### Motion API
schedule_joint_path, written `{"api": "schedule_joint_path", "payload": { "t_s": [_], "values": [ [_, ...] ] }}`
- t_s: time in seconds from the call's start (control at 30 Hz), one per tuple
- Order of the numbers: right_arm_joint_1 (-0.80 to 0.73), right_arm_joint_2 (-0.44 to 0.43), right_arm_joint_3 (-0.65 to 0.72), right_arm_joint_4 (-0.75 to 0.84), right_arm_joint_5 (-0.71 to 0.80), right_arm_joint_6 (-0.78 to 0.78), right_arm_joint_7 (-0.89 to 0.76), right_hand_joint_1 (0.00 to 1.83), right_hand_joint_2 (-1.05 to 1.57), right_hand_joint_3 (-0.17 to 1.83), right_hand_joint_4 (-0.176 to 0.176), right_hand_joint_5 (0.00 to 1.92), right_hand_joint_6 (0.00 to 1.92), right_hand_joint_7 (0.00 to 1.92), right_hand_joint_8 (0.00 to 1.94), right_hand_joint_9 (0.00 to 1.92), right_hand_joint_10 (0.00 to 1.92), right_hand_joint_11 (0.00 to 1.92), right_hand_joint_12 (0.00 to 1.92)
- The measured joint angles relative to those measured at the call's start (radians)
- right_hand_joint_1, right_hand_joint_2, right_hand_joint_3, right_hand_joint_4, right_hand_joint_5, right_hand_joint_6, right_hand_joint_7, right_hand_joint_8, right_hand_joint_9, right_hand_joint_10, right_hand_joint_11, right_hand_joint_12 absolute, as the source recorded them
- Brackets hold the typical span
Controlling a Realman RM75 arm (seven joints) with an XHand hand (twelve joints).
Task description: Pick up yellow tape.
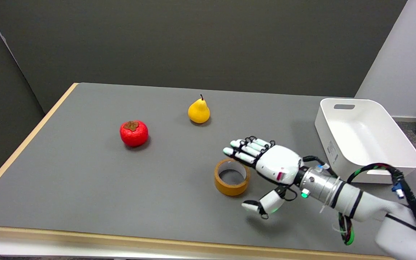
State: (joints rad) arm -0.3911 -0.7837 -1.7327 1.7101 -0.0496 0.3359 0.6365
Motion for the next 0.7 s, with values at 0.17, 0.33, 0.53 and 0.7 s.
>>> {"api": "schedule_joint_path", "payload": {
  "t_s": [0.17,0.33,0.53,0.7],
  "values": [
    [0.016,-0.043,-0.039,0.022,-0.025,-0.040,-0.028,0.40,0.44,0.87,0.064,0.00,0.00,0.00,0.00,0.00,0.18,0.00,0.85],
    [0.041,-0.073,-0.074,0.037,-0.040,-0.065,-0.050,0.40,0.45,0.87,0.065,0.00,0.00,0.00,0.00,0.00,0.21,0.00,0.87],
    [0.085,-0.108,-0.112,0.040,-0.053,-0.088,-0.070,0.40,0.45,0.88,0.069,0.00,0.00,0.00,0.00,0.00,0.24,0.00,0.95],
    [0.123,-0.134,-0.137,0.024,-0.058,-0.098,-0.081,0.40,0.47,0.91,0.062,0.00,0.00,0.00,0.03,0.00,0.26,0.00,0.91]
  ]
}}
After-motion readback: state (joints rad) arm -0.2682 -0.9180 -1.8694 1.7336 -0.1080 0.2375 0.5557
